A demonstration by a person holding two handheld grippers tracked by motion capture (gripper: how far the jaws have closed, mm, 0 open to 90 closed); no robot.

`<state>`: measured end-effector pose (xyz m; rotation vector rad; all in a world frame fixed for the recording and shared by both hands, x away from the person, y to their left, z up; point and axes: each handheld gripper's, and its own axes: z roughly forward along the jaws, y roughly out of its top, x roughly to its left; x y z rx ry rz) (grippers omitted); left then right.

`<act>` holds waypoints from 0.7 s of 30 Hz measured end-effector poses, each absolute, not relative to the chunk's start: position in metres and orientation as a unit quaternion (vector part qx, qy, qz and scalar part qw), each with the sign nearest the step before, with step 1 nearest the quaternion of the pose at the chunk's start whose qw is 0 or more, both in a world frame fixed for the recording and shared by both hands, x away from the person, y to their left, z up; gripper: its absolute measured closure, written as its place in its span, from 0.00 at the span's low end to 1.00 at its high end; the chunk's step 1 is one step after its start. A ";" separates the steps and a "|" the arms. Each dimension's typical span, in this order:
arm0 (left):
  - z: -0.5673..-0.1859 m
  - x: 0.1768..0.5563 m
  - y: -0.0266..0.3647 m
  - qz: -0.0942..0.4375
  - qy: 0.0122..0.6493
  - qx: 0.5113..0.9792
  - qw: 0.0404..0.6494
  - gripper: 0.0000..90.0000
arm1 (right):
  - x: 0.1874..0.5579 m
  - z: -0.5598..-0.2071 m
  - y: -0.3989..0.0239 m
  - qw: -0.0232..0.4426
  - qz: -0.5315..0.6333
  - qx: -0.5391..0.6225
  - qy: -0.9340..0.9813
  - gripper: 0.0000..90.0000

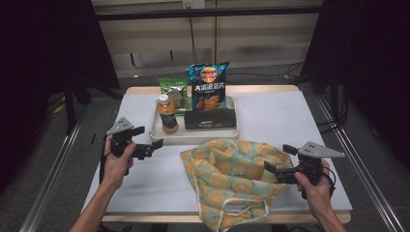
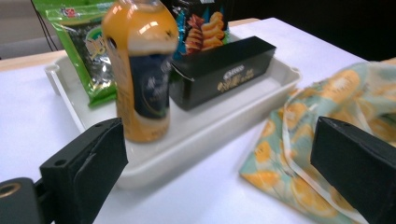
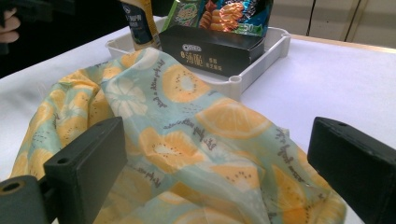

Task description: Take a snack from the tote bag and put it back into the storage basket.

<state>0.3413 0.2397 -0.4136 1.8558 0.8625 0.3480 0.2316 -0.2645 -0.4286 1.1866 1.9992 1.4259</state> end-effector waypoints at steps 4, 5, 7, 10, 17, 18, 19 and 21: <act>-0.416 0.328 0.241 0.152 0.352 0.775 0.503 0.04 | 0.230 -0.429 -0.267 0.212 0.509 0.431 0.715 0.05; -0.418 0.318 0.241 0.154 0.350 0.778 0.499 0.04 | 0.226 -0.428 -0.270 0.215 0.509 0.436 0.711 0.06; -0.420 0.311 0.243 0.154 0.348 0.778 0.500 0.04 | 0.225 -0.427 -0.272 0.221 0.510 0.437 0.707 0.06; -0.428 0.294 0.248 0.158 0.346 0.780 0.496 0.04 | 0.221 -0.424 -0.280 0.224 0.513 0.442 0.701 0.06; -0.430 0.270 0.254 0.164 0.358 0.778 0.489 0.04 | 0.214 -0.430 -0.286 0.222 0.498 0.454 0.705 0.06; -0.429 0.266 0.256 0.166 0.363 0.774 0.492 0.04 | 0.212 -0.431 -0.287 0.220 0.489 0.453 0.712 0.06; -0.429 0.262 0.258 0.171 0.370 0.767 0.495 0.03 | 0.206 -0.434 -0.291 0.222 0.484 0.456 0.713 0.06; -0.431 0.257 0.260 0.171 0.376 0.764 0.495 0.03 | 0.205 -0.435 -0.292 0.224 0.487 0.456 0.710 0.06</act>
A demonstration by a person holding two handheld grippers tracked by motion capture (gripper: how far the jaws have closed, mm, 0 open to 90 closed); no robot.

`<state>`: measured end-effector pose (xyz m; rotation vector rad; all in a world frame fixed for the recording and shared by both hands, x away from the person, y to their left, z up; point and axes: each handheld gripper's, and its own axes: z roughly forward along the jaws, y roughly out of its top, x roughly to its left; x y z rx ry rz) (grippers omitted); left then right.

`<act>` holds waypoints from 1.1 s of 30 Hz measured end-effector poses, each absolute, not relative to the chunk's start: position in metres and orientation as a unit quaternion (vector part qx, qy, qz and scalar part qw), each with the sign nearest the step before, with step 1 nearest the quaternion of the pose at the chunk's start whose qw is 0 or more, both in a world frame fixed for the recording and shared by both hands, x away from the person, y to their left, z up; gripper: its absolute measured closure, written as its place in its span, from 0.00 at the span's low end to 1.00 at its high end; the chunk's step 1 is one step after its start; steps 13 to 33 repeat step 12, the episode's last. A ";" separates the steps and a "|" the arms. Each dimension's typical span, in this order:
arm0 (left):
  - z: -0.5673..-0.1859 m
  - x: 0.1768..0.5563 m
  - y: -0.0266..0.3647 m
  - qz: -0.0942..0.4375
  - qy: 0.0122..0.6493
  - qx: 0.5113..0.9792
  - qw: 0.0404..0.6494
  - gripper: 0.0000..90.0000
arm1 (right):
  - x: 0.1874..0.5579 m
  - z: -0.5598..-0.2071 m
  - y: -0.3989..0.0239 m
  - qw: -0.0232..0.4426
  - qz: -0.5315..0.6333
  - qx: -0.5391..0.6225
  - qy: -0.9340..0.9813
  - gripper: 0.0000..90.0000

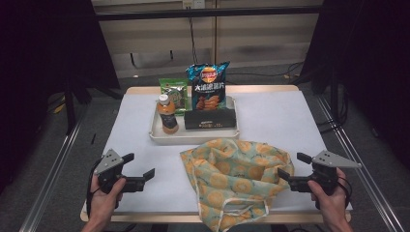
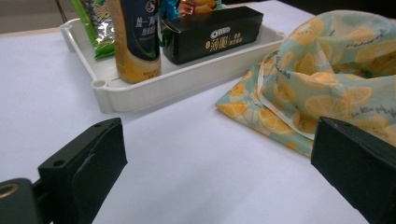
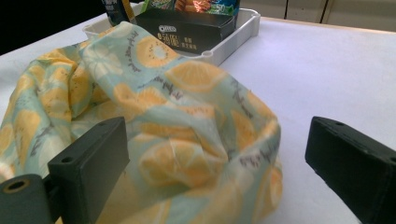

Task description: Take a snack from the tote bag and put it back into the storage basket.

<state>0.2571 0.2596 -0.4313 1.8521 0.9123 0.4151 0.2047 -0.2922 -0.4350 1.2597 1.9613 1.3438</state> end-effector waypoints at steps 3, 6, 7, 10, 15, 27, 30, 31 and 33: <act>-0.438 0.249 0.260 0.181 0.373 0.763 0.496 0.03 | 0.200 -0.437 -0.299 0.226 0.497 0.465 0.697 0.06; -0.440 0.240 0.264 0.170 0.368 0.759 0.509 0.03 | 0.194 -0.434 -0.304 0.239 0.503 0.469 0.686 0.06; -0.440 0.240 0.264 0.170 0.368 0.759 0.509 0.03 | 0.193 -0.436 -0.304 0.239 0.500 0.469 0.688 0.06; -0.440 0.239 0.266 0.184 0.369 0.759 0.504 0.03 | 0.194 -0.439 -0.303 0.237 0.495 0.471 0.691 0.06; -0.441 0.240 0.267 0.184 0.370 0.759 0.502 0.02 | 0.195 -0.439 -0.302 0.234 0.495 0.471 0.692 0.06; -0.441 0.240 0.267 0.184 0.370 0.759 0.502 0.02 | 0.195 -0.439 -0.302 0.234 0.495 0.471 0.692 0.06; -0.441 0.240 0.267 0.184 0.370 0.759 0.502 0.02 | 0.195 -0.439 -0.302 0.234 0.495 0.471 0.692 0.06; -0.441 0.240 0.267 0.184 0.370 0.759 0.502 0.02 | 0.195 -0.439 -0.302 0.234 0.495 0.471 0.692 0.06; -0.441 0.240 0.267 0.184 0.370 0.759 0.502 0.02 | 0.195 -0.439 -0.302 0.234 0.495 0.471 0.692 0.06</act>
